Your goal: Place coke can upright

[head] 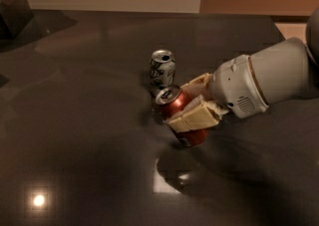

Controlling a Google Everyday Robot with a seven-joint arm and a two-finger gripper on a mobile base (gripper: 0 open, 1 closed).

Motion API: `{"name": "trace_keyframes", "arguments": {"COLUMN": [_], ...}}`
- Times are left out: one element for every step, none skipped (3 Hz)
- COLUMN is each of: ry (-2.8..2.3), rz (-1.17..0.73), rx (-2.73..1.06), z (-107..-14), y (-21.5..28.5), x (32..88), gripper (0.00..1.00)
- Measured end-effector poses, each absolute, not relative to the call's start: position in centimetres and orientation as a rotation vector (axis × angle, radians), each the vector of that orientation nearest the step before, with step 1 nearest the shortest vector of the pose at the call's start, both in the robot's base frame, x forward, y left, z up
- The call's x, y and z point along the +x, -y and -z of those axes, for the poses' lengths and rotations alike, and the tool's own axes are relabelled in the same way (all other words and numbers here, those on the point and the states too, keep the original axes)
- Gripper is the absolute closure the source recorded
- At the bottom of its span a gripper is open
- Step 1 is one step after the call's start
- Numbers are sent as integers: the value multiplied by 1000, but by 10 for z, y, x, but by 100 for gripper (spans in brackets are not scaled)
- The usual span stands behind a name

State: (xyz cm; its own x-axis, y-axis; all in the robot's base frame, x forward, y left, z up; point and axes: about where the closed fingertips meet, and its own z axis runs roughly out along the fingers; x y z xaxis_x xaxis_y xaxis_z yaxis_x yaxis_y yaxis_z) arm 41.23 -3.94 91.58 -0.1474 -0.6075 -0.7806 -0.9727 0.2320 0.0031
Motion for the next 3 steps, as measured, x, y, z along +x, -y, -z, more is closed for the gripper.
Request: {"name": "trace_keyframes", "arguments": {"ry": [-1683, -1509, -1402], "rz": [-836, -939, -989], "rx": [-1409, -1392, -1361], "z": [-919, -922, -920], "y": [32, 27, 32], "x": [403, 395, 387], "gripper": [100, 100, 100]}}
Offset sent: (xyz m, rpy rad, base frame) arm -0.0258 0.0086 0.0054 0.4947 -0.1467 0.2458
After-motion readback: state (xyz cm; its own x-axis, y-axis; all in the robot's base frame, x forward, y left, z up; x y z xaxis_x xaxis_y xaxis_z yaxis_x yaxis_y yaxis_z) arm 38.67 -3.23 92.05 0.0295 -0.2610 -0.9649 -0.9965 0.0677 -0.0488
